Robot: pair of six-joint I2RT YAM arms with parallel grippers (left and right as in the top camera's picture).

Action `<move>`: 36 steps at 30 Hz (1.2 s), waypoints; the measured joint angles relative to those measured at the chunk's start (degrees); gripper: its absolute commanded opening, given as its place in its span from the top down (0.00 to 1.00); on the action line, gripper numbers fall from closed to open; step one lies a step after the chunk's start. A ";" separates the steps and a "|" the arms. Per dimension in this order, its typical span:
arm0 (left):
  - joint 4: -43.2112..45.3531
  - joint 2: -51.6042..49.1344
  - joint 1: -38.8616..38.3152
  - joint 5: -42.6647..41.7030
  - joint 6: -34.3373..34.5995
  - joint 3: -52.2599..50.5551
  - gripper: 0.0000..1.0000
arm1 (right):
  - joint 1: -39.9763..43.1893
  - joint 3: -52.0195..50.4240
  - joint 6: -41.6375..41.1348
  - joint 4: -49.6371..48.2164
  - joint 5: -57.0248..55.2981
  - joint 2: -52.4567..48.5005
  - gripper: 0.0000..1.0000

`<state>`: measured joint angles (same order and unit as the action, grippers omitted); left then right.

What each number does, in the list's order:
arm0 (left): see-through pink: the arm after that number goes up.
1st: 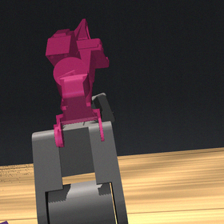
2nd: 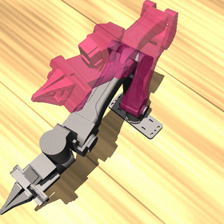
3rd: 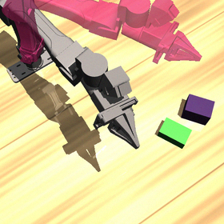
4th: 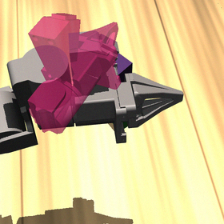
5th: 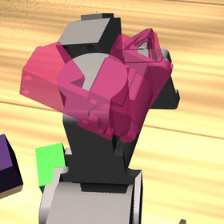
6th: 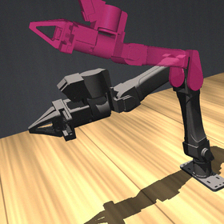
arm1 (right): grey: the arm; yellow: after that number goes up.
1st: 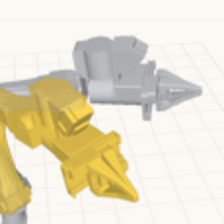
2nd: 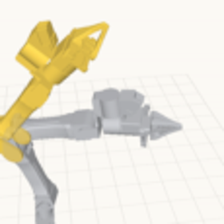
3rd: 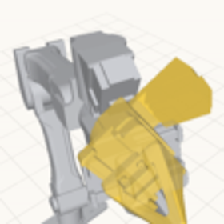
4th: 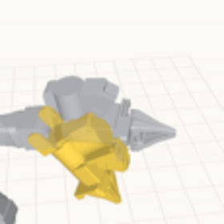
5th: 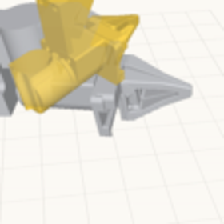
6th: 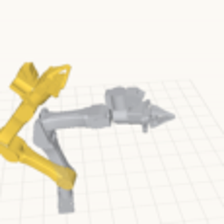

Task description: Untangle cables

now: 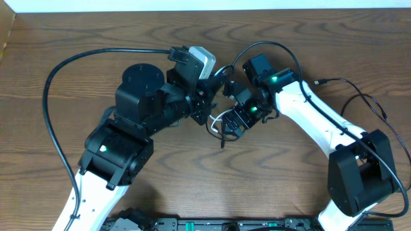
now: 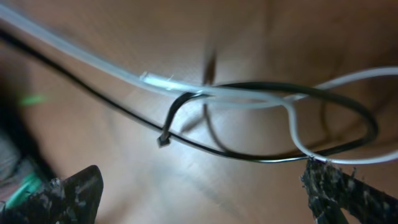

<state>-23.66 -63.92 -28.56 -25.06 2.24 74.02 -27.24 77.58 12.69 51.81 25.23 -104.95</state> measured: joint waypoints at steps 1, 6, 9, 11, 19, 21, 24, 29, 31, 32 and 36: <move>0.00 0.31 0.00 0.02 0.39 0.00 0.92 | -0.11 -0.15 0.26 -1.86 -1.86 0.00 0.01; -0.07 1.33 0.00 -0.02 0.92 0.00 0.93 | -0.11 -0.46 0.70 -10.54 -6.99 -0.04 0.01; -0.07 1.77 0.00 -0.02 0.94 0.00 0.92 | -0.11 -0.94 0.83 -14.40 -8.96 -0.02 0.01; 0.11 2.23 0.00 -0.02 0.96 0.00 0.92 | -0.11 -1.97 0.92 -15.61 -9.66 -0.04 0.01; 0.35 3.82 0.00 -0.04 0.96 0.00 0.92 | -0.11 -9.33 0.96 -17.97 -6.95 -0.04 0.01; 0.33 3.87 0.00 -0.02 0.94 0.00 0.93 | -0.11 -11.15 0.98 -20.17 -5.99 -0.04 0.05; 0.33 3.87 0.00 -0.02 1.40 0.00 0.92 | -0.11 -13.42 0.81 -24.92 -5.25 -0.07 0.12; -0.17 3.87 0.00 -0.02 2.32 0.00 0.92 | -0.11 -17.49 -2.58 -34.60 -4.63 -0.07 0.69; -0.33 3.87 0.00 -0.02 2.45 0.00 0.92 | -0.11 -18.32 -4.24 -35.36 -5.60 -0.07 0.82; -0.42 3.87 0.00 -0.02 2.45 0.00 0.93 | -0.11 -18.56 -5.31 -35.34 -6.51 -0.07 0.83; -2.23 3.87 0.00 0.52 2.43 0.00 0.93 | -0.11 -19.17 -13.92 -32.96 -18.12 -0.07 0.82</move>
<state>-25.89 -60.05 -28.56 -24.53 4.67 74.02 -27.35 58.41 -1.23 18.85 7.11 -105.01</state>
